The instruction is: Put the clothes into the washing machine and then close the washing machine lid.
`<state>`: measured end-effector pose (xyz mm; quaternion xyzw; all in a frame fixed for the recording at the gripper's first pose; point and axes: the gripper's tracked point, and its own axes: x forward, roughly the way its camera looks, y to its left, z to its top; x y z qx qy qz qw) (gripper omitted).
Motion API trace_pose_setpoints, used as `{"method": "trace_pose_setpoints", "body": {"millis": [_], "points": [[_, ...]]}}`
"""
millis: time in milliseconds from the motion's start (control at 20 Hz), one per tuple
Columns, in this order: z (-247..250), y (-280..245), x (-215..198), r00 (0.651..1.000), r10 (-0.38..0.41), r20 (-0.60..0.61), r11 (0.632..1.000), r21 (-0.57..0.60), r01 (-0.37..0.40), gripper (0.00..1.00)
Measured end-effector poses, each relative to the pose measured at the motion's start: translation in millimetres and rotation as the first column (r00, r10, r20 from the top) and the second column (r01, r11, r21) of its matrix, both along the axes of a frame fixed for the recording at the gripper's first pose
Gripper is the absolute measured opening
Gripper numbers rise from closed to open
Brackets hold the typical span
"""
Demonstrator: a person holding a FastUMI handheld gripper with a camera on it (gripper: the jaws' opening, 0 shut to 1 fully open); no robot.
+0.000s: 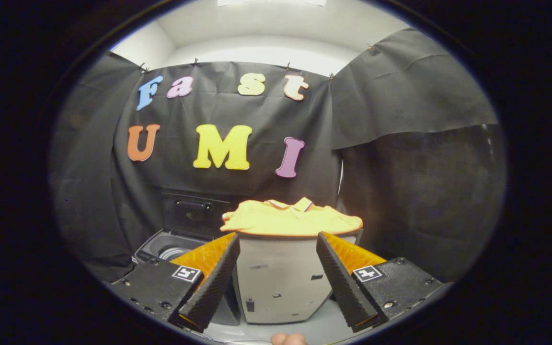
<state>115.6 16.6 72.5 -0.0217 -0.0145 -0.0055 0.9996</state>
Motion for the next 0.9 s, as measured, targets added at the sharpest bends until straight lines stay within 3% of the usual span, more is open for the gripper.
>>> {"method": "trace_pose_setpoints", "body": {"millis": [600,900], "points": [[42.4,-24.6,153.8,0.999,0.004,-0.043,1.0,0.009,-0.003,1.0],[45.9,-24.4,212.2,0.992,0.047,-0.118,0.998,-0.038,-0.051,1.0]]}}
